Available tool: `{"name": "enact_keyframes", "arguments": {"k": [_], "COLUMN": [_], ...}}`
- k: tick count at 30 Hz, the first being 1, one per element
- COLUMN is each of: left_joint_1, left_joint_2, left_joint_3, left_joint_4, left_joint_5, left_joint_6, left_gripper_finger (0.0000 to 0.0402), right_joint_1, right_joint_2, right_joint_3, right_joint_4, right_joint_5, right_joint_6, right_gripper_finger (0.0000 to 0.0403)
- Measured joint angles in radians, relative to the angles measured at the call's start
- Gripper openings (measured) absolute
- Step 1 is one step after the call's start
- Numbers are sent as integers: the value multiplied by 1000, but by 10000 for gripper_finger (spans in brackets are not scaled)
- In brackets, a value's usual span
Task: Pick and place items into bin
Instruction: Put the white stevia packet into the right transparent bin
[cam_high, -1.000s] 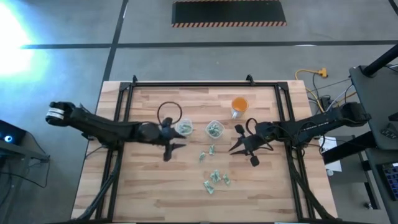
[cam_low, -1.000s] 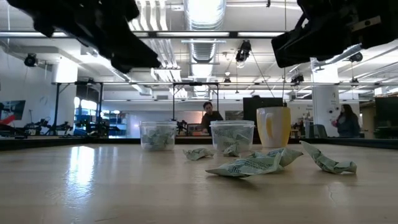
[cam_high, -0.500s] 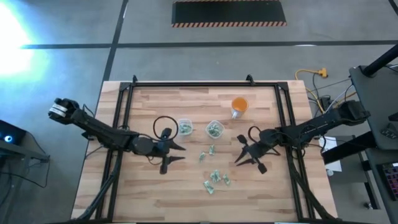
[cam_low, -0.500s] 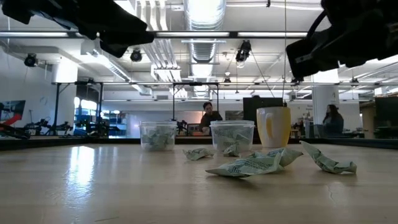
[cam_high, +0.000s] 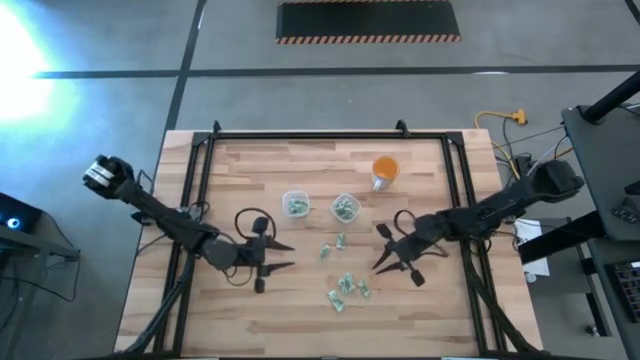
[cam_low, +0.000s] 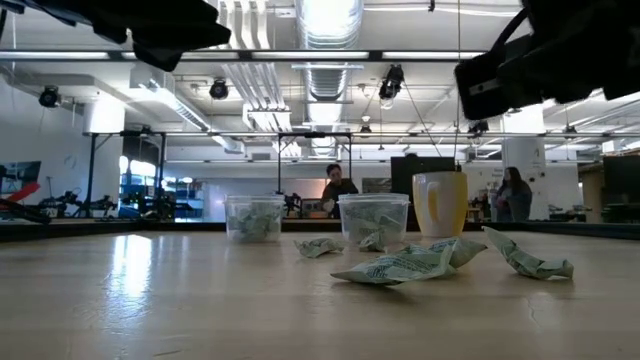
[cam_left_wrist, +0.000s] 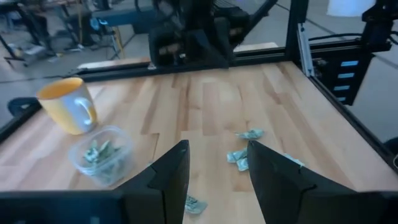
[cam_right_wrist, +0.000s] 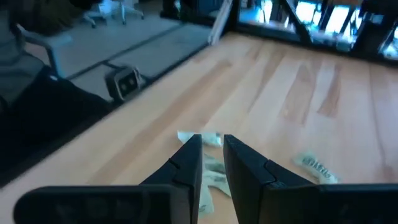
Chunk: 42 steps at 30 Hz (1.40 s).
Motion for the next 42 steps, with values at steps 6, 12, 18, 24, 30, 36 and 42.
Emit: {"name": "enact_keyframes", "arguments": {"k": [6,12,18,24,30,36,42], "left_joint_1": [-49,-86,-113,-120,-121,-121,-121], "left_joint_2": [-4,-4,-4,-3,-1,7,11], "left_joint_3": [-2,-3,-4,-5,-5,-5,-8], "left_joint_4": [-1,-10,-13,-11,-12,-13,-15], "left_joint_5": [-81,-91,-113,-116,-116,-134,-135], "left_joint_6": [16,16,15,14,-12,-12,-13], "left_gripper_finger": [144,144,144,144,144,144,144], "right_joint_1": [0,0,-1,-3,-3,-3,-3], "right_joint_2": [259,447,501,497,497,499,541], "right_joint_3": [130,242,277,262,237,222,221], "right_joint_4": [20,14,-21,-21,-21,-20,-17], "right_joint_5": [-5,-84,-111,-114,-114,-110,-101], "right_joint_6": [-5,-11,4,43,43,38,49], "right_gripper_finger": [57,57,66,113,158,177,172]}}
